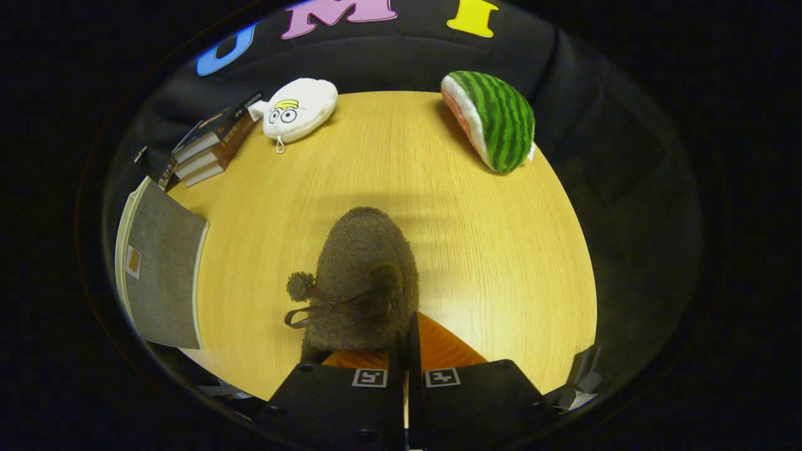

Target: Open the storage box then place both shoes into the box .Put the left shoe in first, then the right shoe, with the right side of both shoes facing outward in a uniform manner.

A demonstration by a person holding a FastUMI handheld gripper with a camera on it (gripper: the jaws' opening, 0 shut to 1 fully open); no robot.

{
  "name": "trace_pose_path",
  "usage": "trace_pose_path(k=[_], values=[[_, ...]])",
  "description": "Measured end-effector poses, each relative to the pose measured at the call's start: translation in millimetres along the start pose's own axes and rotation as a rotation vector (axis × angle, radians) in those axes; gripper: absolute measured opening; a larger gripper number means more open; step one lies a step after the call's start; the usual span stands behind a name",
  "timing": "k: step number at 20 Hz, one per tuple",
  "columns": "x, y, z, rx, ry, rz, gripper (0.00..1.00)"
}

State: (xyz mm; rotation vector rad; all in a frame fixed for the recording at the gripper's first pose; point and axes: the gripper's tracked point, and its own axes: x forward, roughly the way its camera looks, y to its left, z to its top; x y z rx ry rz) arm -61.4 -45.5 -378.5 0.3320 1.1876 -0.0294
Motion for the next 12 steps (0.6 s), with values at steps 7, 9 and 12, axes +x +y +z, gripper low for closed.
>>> trace_pose_path(k=[7,9,12], values=[[-100,103,62,0.063,-0.054,0.168,0.07],[-124,136,79,0.076,-0.065,0.225,0.07],[-153,182,96,0.095,-0.053,0.306,0.07]])
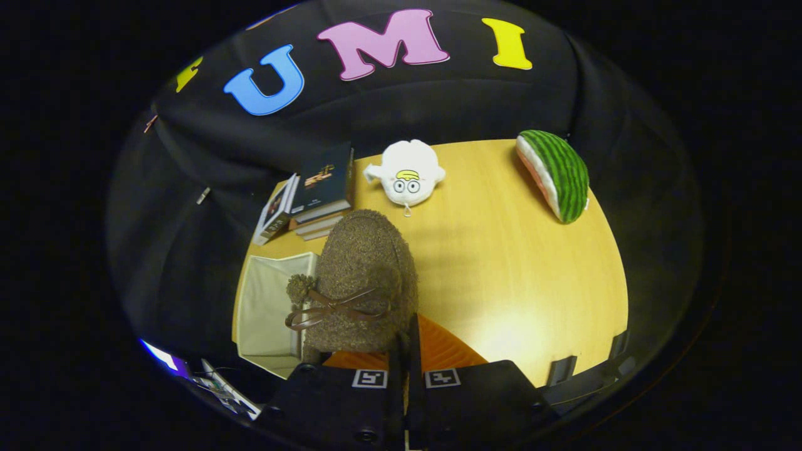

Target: Open the storage box then place both shoes into the box .Put the left shoe in first, then the right shoe, with the right side of both shoes facing outward in a uniform manner.

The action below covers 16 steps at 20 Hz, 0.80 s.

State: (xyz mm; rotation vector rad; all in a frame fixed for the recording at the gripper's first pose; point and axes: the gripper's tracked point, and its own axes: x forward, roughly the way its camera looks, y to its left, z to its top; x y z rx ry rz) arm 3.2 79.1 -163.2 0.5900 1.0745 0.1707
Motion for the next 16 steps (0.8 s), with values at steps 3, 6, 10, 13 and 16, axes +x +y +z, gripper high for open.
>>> trace_pose_path(k=[3,6,10,13,16], values=[[1,48,-3,0.020,0.040,0.047,0.07],[13,81,-10,-0.014,0.074,0.052,0.07],[34,112,-25,-0.064,0.131,0.031,0.07],[50,128,-39,-0.094,0.177,-0.012,0.07],[63,135,-44,-0.118,0.188,-0.039,0.07]])
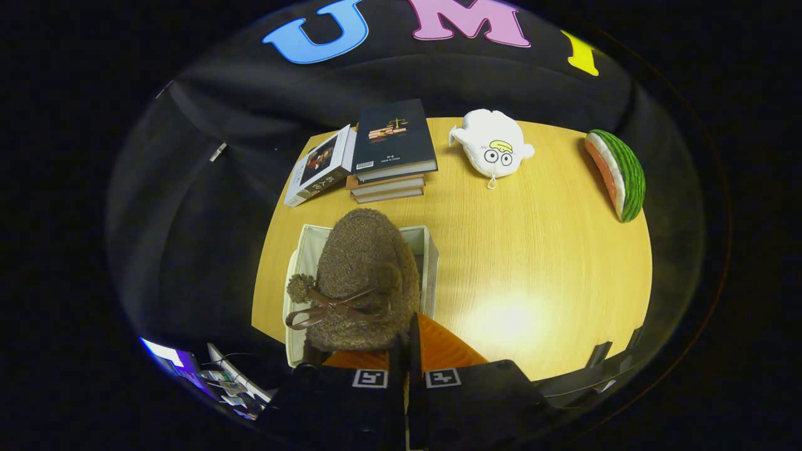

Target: Open the storage box then place both shoes into the box .Put the left shoe in first, then the right shoe, with the right side of both shoes facing outward in a uniform manner.

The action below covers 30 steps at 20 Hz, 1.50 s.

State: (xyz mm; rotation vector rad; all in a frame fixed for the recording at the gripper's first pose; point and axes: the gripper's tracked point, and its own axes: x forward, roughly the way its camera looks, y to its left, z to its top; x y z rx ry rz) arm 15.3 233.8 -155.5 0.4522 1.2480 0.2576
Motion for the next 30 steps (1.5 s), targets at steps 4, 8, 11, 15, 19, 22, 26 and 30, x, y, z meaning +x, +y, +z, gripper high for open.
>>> trace_pose_path(k=[4,8,11,15,19,22,26,30], values=[[15,9,-8,-0.001,0.033,-0.003,0.07],[19,19,-9,0.017,0.044,0.037,0.25],[24,17,-8,0.007,0.038,0.028,0.61],[24,14,-7,-0.001,0.028,0.022,0.91],[20,11,-7,-0.004,0.010,0.027,0.97],[15,7,-8,-0.008,-0.009,0.033,0.98],[3,7,-5,0.014,-0.067,0.070,0.99],[-15,-6,10,0.006,-0.185,0.067,0.99]])
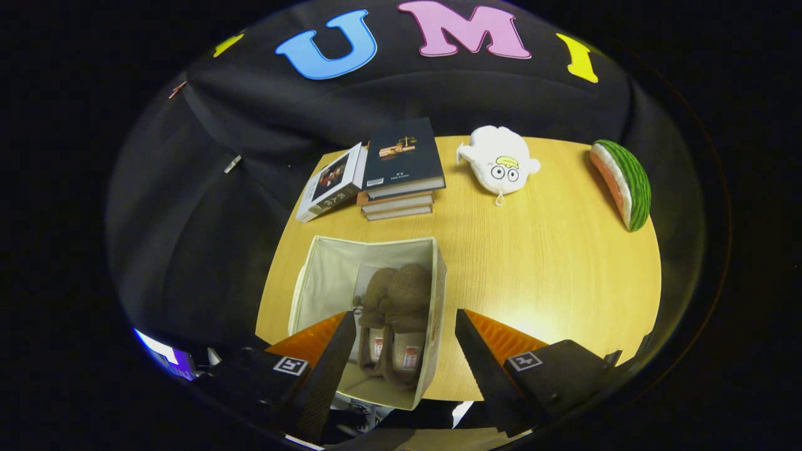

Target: Open the storage box then place both shoes into the box .Put the left shoe in first, then the right shoe, with the right side of both shoes facing outward in a uniform manner.

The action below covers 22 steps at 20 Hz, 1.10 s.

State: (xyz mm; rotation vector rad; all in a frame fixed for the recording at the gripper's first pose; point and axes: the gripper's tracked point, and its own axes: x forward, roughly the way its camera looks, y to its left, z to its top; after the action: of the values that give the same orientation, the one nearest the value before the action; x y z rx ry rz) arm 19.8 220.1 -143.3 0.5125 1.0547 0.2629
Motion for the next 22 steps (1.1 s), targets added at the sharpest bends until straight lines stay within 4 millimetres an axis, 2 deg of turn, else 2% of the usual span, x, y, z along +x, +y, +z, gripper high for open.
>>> trace_pose_path(k=[4,6,12,19,22], values=[[-15,-29,23,-0.004,-0.129,-0.042,0.99],[-24,-57,34,-0.023,-0.187,-0.079,0.98],[-59,-94,66,-0.090,-0.385,-0.170,0.98],[-130,-108,107,-0.207,-0.669,-0.236,0.98],[-156,-108,115,-0.252,-0.762,-0.258,0.98]])
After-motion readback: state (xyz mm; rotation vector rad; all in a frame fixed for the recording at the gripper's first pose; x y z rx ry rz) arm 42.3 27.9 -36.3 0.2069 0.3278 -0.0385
